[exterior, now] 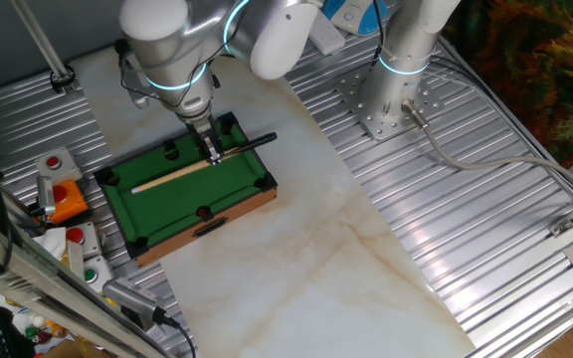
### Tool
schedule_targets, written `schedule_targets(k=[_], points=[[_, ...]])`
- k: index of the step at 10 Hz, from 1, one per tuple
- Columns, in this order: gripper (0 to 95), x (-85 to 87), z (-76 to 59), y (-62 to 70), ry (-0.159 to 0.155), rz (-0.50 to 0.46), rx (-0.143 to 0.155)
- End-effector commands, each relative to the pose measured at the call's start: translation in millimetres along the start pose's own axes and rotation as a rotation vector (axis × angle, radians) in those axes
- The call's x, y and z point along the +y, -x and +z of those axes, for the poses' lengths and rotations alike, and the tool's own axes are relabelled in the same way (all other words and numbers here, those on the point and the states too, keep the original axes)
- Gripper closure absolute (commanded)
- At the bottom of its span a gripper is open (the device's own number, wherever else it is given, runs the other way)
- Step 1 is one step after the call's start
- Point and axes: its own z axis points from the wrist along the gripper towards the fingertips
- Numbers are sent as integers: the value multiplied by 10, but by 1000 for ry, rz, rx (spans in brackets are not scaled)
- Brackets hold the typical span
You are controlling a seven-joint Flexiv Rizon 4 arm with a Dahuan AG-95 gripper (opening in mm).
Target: Hit the pool ball
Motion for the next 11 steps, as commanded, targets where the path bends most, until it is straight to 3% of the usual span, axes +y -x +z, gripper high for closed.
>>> schedule_targets(k=[1,5,8,10,11], points=[[950,-2,-10,134,-3,-26,-8],[950,7,130,265,1,-33,-32],[950,10,152,286,8,-31,-25],[570,8,139,299,41,-48,-31],[380,8,137,303,37,-55,-31]])
